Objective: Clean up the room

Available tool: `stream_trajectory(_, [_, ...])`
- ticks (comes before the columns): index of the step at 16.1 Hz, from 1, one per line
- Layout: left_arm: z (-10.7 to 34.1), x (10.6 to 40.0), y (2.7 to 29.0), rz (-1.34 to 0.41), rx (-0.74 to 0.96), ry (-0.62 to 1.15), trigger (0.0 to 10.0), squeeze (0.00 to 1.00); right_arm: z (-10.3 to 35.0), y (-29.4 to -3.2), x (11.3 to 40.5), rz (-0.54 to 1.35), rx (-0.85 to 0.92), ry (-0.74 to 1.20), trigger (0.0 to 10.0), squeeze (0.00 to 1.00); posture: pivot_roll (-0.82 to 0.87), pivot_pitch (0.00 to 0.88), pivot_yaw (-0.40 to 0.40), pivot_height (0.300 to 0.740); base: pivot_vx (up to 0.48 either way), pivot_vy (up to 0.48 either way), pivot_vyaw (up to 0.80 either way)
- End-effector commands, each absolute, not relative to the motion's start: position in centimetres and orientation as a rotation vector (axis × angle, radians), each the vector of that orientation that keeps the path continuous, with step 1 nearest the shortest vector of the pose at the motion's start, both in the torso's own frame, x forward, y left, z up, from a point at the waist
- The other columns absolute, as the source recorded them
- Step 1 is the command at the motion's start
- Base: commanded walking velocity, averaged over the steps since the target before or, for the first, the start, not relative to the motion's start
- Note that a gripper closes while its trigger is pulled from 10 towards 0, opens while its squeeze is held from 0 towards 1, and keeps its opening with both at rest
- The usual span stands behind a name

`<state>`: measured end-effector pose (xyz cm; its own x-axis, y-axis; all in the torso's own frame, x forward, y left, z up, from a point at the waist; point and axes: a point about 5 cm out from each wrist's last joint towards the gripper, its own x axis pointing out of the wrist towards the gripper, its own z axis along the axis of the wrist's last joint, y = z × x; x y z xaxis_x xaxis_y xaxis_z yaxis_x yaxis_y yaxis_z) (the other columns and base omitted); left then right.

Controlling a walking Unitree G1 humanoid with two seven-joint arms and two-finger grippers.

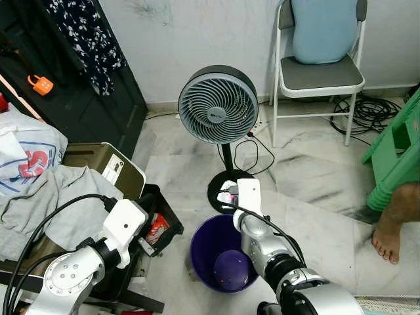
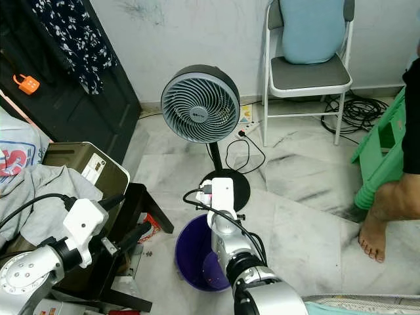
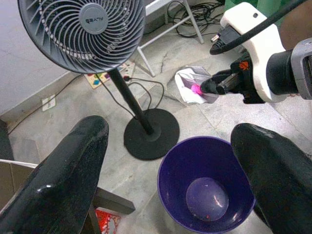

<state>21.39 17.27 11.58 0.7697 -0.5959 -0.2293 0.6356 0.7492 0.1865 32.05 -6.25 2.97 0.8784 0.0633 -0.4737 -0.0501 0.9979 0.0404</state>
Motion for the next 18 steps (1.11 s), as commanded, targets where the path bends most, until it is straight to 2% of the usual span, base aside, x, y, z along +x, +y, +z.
stream_trajectory(1, [11.9, 21.5, 17.8, -0.668, 0.277, 0.162, 10.0, 0.0, 6.3, 2.6, 31.3, 0.25, 0.149, 0.453, 10.0, 1.0, 0.01, 0.11, 0.187, 0.74, 0.0, 0.0, 0.0])
stream_trajectory(13, [11.8, 22.0, 17.6, -0.672, 0.276, 0.16, 10.0, 0.0, 6.4, 1.6, 31.8, 0.232, 0.157, 0.425, 10.0, 1.0, -0.01, 0.106, 0.189, 0.74, 0.0, 0.0, 0.0])
stream_trajectory(18, [11.6, 22.9, 16.7, -0.671, 0.257, 0.136, 10.0, 0.0, 6.8, -0.3, 32.7, 0.211, 0.126, 0.374, 10.0, 1.0, -0.05, 0.072, 0.165, 0.74, 0.0, 0.0, 0.0])
